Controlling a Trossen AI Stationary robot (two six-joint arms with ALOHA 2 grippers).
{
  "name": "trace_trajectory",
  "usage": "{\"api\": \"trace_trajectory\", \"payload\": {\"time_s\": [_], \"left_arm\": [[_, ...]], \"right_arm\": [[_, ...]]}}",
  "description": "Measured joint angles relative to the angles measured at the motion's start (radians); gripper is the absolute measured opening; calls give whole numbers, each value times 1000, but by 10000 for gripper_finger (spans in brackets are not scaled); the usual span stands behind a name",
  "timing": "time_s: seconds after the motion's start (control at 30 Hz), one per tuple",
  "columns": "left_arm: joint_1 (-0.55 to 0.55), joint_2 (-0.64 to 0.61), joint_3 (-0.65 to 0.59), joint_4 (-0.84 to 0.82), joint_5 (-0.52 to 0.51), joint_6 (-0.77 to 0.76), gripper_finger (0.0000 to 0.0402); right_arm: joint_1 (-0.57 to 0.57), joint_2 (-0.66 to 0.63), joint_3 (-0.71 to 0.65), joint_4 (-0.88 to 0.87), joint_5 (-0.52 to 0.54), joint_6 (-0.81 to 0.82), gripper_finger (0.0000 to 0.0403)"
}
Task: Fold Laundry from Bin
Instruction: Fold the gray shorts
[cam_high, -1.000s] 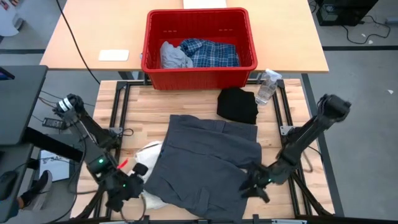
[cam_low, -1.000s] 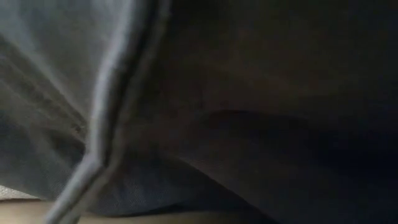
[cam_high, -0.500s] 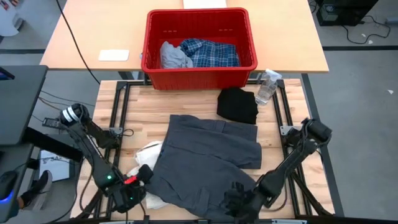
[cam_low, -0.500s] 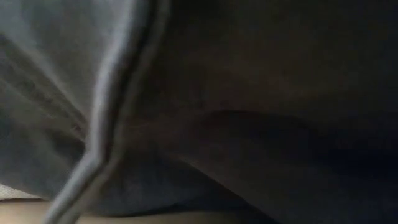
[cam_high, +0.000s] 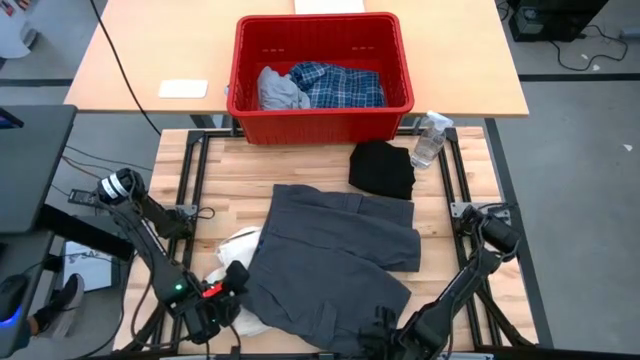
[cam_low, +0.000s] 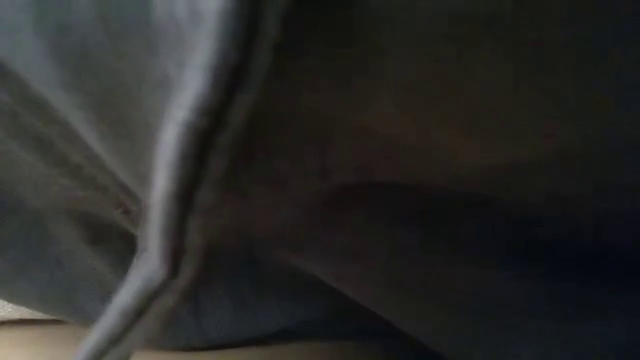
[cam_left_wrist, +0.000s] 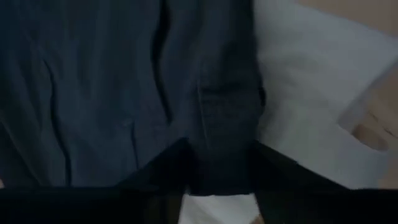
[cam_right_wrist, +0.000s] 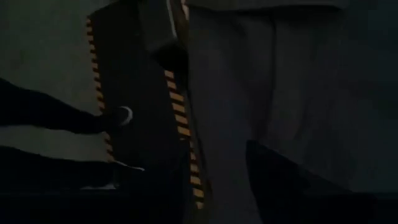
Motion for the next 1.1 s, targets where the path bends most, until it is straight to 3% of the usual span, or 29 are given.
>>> {"api": "trace_trajectory", "payload": {"time_s": [0.1, 0.2, 0.33, 0.6, 0.7, 0.9, 1.1], "left_arm": [[9, 6, 0, 8, -9, 4, 113], [13, 23, 0, 14, -2, 29, 86], [23, 59, 0, 11, 60, 31, 79], [44, 93, 0, 12, 70, 12, 72], [63, 91, 1, 9, 77, 1, 59], [80, 91, 1, 4, 95, -16, 32], [82, 91, 1, 3, 96, -113, 18]], "right_arm": [[9, -10, 5, 39, 63, -61, 155], [28, -13, 5, 34, 87, -143, 159], [58, 8, 2, 46, 48, -183, 182], [80, 41, 5, 35, 49, -228, 269], [79, 85, 2, 20, 43, -247, 283], [79, 152, 5, 2, 38, -191, 254], [79, 172, 6, -82, 47, -69, 163]]}}
